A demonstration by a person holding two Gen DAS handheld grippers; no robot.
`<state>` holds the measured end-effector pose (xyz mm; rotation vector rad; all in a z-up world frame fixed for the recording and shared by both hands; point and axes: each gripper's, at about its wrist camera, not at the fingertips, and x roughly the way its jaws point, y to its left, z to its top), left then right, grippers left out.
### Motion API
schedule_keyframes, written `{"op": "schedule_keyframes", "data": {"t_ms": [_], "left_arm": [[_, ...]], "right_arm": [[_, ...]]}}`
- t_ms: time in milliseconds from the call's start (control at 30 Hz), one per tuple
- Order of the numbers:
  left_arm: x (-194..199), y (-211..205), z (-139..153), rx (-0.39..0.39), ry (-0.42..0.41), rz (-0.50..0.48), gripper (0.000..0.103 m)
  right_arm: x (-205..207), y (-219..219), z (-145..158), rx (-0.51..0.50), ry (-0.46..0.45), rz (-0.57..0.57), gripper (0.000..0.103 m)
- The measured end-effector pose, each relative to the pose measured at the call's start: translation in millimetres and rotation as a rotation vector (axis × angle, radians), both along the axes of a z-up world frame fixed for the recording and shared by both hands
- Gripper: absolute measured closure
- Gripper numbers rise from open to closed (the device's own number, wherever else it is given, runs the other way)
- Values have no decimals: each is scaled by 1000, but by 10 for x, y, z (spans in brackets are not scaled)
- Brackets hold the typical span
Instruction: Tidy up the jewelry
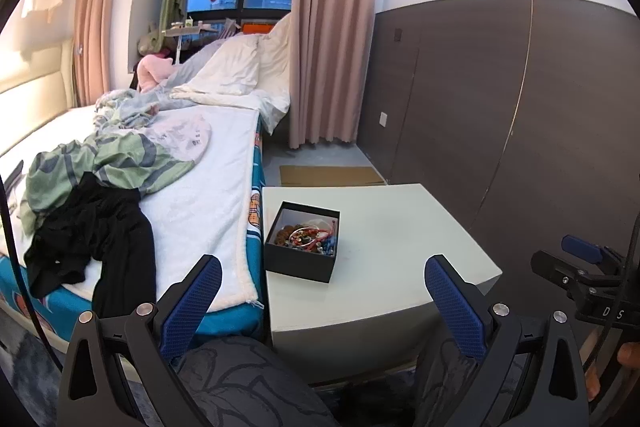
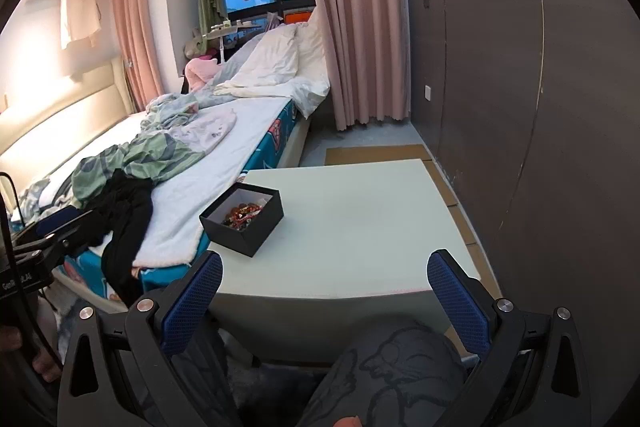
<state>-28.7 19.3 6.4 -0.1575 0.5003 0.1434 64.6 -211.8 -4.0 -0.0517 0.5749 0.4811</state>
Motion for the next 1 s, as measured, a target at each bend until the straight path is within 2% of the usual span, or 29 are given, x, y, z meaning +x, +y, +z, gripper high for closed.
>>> {"op": "schedule_keyframes", "data": {"t_ms": [367,1000], "left_arm": [[3,-88,41,43,-12,-23,0],[3,-123,91,40,-21,-30,0]], "right_arm": [[13,-84,-28,14,16,-33,0],[-42,-219,119,15,-10,-41,0]]}}
